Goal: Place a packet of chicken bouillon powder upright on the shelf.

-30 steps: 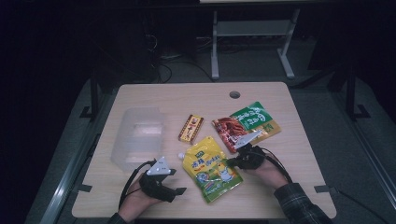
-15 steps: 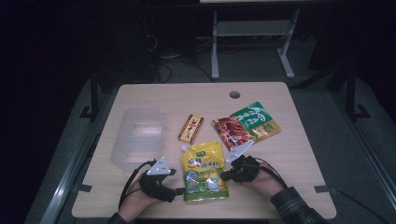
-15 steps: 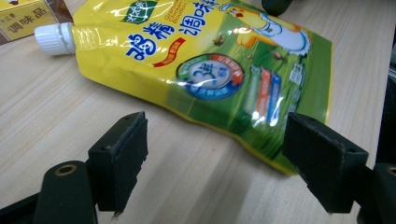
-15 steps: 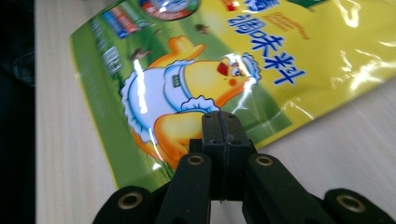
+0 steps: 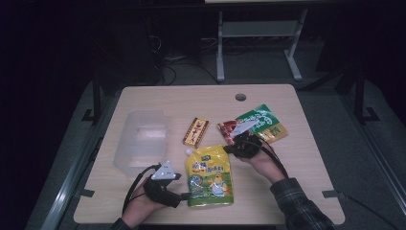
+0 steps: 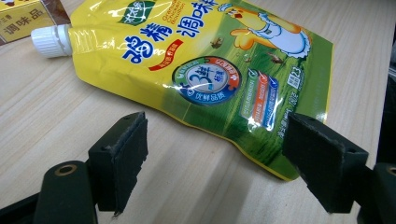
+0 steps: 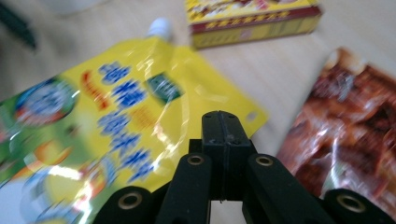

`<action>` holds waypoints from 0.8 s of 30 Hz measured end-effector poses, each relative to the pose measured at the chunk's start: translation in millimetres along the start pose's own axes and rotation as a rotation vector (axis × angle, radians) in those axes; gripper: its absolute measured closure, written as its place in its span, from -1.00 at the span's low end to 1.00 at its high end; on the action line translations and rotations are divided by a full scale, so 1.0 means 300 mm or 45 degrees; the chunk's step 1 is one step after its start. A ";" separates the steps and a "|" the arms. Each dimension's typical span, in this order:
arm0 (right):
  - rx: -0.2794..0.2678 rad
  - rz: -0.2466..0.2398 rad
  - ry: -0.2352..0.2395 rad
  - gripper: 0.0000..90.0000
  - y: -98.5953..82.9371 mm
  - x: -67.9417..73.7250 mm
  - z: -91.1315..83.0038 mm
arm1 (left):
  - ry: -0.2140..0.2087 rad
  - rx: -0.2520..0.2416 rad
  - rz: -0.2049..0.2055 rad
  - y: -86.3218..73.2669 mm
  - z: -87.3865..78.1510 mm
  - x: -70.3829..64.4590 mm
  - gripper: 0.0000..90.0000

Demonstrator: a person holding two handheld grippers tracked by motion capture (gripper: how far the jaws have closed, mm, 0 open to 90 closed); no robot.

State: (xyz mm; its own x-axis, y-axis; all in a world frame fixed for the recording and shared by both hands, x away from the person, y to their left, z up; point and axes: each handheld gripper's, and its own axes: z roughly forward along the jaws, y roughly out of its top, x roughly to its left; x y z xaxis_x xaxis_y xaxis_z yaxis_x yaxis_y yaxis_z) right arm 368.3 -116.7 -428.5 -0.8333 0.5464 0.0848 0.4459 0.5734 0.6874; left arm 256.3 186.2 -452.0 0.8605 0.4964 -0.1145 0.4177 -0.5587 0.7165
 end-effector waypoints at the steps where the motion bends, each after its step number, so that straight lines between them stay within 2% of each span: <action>1: 0.000 0.000 0.000 1.00 0.000 0.000 0.000 | 0.000 0.000 0.000 0.000 0.000 0.000 -0.52; 3: 0.010 -0.003 -0.035 1.00 0.035 -0.022 0.041 | 0.001 0.011 0.012 0.000 -0.003 0.003 -0.52; 4: 0.007 0.015 -0.028 1.00 0.045 -0.027 0.055 | -0.001 0.001 0.002 -0.001 -0.002 0.001 -0.52; 6: 0.031 -0.013 -0.050 1.00 0.062 -0.033 0.083 | 0.000 0.007 0.009 -0.001 -0.003 0.003 -0.52; 10: 0.048 -0.023 -0.073 1.00 0.073 -0.040 0.118 | 0.002 0.005 0.010 0.000 -0.006 0.002 -0.52; 12: 0.062 -0.020 -0.077 1.00 0.071 -0.039 0.123 | 0.001 0.006 0.012 0.000 -0.008 0.003 -0.52; 14: 0.101 -0.046 -0.095 1.00 0.062 -0.042 0.129 | -0.001 0.001 0.007 0.000 -0.006 0.001 -0.52; 24: 0.163 -0.056 -0.110 1.00 0.035 -0.050 0.150 | -0.004 0.002 0.007 0.000 -0.003 -0.002 -0.52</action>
State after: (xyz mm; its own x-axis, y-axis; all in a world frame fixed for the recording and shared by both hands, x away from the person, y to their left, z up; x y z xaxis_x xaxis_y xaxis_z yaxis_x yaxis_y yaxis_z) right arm 400.1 -91.4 -454.9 -0.8243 0.5660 -0.0095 0.4519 0.6680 0.5913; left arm 255.6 186.5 -451.4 0.8637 0.4912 -0.1128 0.4133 -0.5623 0.7162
